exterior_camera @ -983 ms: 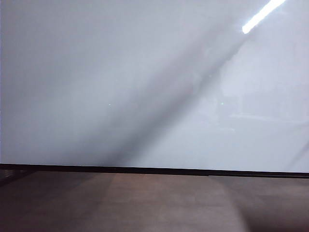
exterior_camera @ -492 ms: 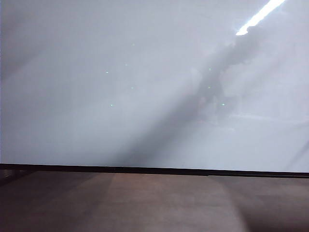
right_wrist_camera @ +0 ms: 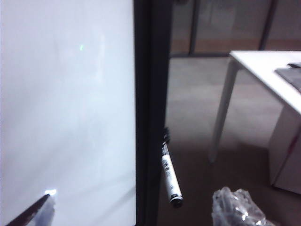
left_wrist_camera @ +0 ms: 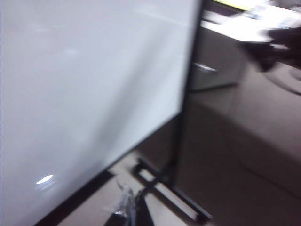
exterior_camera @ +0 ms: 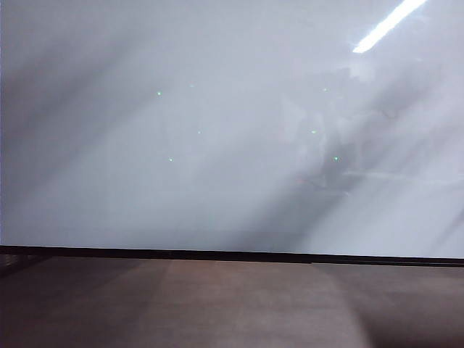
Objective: Reach to the right to find the marker pen, pick it up, and write the number 1 on the whiteboard.
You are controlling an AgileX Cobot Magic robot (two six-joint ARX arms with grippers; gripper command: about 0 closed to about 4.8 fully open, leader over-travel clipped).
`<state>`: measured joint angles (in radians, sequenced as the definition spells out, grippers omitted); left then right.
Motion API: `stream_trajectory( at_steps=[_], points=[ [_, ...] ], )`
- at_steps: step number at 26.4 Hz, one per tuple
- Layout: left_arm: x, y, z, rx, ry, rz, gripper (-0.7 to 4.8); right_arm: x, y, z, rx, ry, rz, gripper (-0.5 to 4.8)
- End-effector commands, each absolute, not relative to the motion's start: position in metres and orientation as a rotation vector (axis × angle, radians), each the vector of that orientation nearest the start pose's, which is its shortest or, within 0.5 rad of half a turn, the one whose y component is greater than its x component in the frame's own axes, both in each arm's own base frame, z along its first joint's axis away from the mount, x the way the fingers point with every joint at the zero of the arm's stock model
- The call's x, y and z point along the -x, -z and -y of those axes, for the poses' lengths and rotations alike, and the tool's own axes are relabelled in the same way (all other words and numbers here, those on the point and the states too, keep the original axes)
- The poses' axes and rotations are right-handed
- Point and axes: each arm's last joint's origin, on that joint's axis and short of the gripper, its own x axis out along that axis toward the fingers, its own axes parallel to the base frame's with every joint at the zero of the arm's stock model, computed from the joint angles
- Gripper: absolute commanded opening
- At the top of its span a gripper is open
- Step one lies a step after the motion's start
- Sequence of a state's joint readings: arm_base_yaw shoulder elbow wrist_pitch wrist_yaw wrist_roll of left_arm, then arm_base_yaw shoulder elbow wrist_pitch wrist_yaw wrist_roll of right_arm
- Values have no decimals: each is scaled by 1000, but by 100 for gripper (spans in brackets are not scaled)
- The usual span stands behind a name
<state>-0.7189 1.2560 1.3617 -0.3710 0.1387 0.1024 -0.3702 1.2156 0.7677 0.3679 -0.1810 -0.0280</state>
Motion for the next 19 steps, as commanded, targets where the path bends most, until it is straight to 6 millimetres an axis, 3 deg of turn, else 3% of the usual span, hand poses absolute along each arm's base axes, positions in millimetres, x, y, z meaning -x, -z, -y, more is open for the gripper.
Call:
stream_trajectory(
  at_steps=[1,7,11,15,19],
  points=[
    [-211,-410,192,-228,916,-166,-5,-264,-287,97,52,185,-58,431],
    [-230,-389,208,-319,932,-192,-5,-281,-263,118,85,194,-74,431],
    [-241,-376,217,-344,954,-200,-5,-300,-226,149,111,141,6,431],
    [-245,-374,221,-341,956,-185,-5,-324,-192,162,124,71,34,430],
    [-246,-373,222,-341,954,-184,-5,-348,-174,172,125,51,38,430]
  ],
)
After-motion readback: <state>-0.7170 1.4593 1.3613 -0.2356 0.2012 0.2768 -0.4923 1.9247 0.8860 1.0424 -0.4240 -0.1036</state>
